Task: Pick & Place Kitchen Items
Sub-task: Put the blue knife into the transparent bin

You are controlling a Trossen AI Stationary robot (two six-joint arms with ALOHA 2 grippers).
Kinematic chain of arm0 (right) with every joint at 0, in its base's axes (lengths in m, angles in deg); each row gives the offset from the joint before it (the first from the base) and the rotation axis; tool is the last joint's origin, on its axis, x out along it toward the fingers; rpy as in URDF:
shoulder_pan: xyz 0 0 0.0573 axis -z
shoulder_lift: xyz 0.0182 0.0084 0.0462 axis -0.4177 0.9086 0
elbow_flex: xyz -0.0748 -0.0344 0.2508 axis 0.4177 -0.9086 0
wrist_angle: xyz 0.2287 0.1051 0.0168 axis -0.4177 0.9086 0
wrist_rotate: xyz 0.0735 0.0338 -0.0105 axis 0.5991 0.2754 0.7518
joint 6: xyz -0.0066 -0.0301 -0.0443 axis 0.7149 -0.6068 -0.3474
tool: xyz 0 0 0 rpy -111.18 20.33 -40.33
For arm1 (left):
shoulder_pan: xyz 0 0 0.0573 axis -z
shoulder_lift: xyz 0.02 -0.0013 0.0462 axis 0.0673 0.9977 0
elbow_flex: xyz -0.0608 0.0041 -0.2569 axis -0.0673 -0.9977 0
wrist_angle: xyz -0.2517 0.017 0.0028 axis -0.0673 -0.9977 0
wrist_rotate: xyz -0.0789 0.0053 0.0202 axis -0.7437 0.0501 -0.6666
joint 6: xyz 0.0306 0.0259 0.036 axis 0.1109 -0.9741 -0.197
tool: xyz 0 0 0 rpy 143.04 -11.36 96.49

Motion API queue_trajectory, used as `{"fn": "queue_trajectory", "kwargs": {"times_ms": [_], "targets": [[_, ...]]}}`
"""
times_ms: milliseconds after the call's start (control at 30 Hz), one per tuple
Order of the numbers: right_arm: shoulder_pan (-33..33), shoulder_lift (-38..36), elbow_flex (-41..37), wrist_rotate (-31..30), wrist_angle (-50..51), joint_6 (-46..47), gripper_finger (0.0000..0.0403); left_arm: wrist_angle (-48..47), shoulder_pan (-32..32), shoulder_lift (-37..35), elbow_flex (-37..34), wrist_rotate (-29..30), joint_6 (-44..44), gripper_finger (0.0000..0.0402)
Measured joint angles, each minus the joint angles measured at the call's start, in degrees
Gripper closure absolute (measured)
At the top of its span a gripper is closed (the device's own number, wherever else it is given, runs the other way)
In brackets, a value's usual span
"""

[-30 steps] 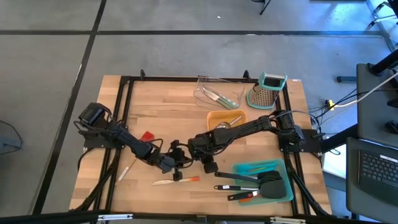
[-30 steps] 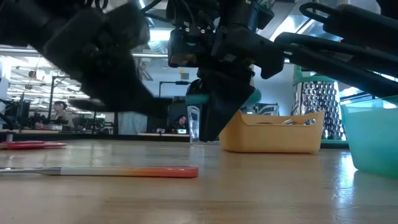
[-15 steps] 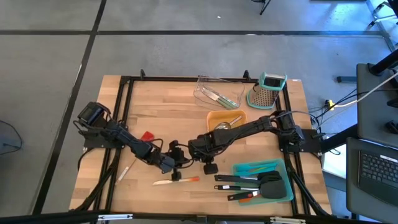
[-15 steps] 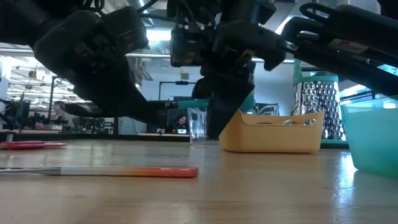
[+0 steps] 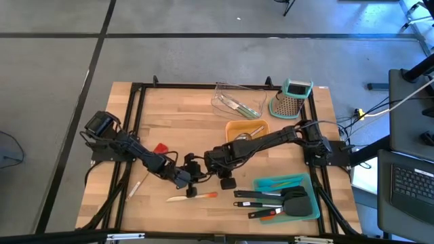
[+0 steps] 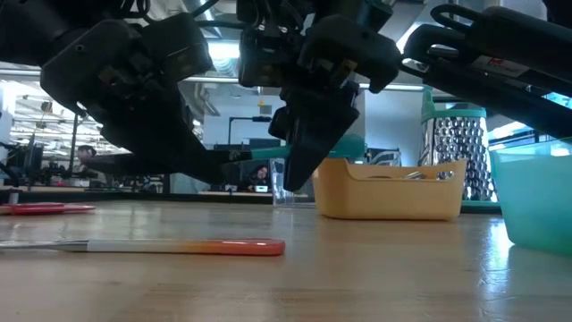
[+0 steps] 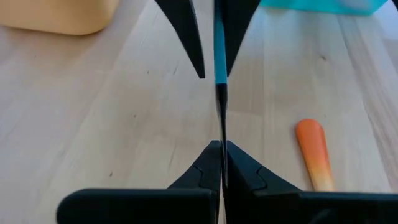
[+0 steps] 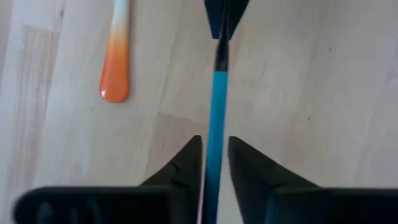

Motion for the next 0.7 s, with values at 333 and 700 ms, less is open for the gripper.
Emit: {"fn": "queue_trajectory", "kwargs": {"times_ms": [333, 700], "targets": [[-0.6, 0.0, 0.0, -0.2, -0.5, -0.1, 0.0279, 0.0, 0.0, 0.0, 0.0, 0.3, -0.2, 0.04], [-0.6, 0.0, 0.1, -0.6, 0.0, 0.3, 0.0391, 0.1, 0.0, 0.0, 0.0, -0.2, 1.3, 0.04]]}}
